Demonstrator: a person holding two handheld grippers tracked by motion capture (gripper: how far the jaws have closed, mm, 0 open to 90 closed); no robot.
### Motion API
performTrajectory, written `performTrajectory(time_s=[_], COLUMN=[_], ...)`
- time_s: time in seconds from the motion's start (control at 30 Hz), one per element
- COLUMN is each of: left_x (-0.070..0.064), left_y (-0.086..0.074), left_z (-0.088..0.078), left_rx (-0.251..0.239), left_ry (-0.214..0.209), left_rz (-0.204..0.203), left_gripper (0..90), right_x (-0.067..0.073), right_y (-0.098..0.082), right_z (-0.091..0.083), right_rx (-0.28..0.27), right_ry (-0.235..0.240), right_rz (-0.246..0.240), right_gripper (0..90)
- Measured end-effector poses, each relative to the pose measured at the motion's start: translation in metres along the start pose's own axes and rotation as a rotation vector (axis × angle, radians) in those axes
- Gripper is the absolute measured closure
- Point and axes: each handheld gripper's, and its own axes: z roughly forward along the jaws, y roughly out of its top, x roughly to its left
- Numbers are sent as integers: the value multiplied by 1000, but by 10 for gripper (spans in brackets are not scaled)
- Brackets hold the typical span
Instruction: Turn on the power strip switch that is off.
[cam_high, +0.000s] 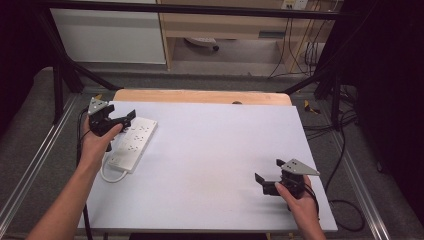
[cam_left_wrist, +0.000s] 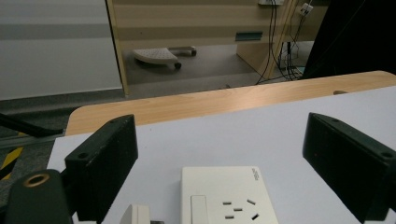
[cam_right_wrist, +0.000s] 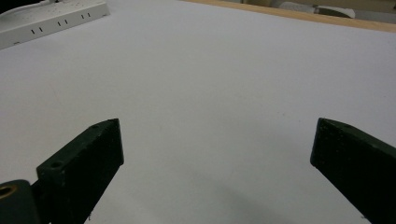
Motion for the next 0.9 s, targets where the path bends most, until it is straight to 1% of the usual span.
performTrajectory(time_s=[0.13, 0.17, 0.27, 0.33, 0.4, 0.47, 0.57, 0.6, 0.7, 0.77, 0.9], left_x=[0, 0, 0, 0, 0, 0, 0, 0, 0, -1, 0], left_y=[0, 0, 0, 0, -1, -1, -2, -2, -2, -2, -3], left_z=[2, 3, 4, 5, 6, 6, 7, 7, 8, 9, 10], left_rx=[2, 3, 4, 7, 10, 9, 9, 11, 14, 16, 28], left_ry=[2, 4, 6, 9, 10, 10, 7, 6, 5, 6, 8], left_rz=[3, 3, 8, 11, 14, 18, 22, 27, 34, 38, 43], left_gripper=[115, 132, 145, 179, 189, 234, 254, 284, 307, 351, 382], right_x=[1, 0, 1, 0, 0, 0, 0, 0, 0, 0, 1], right_y=[0, 0, 0, 0, 0, 0, 0, 0, 0, 0, 0], right_z=[0, 1, 1, 1, 1, 2, 2, 2, 3, 3, 3], right_rx=[0, 3, 2, 2, 2, 3, 5, 6, 7, 7, 9], right_ry=[2, 1, 1, 1, 1, 3, 3, 4, 3, 5, 5], right_rz=[5, 1, 2, -3, -2, 2, 4, 4, 4, 3, 4], right_gripper=[30, 30, 30, 30, 30, 30, 30, 30, 30, 31, 31])
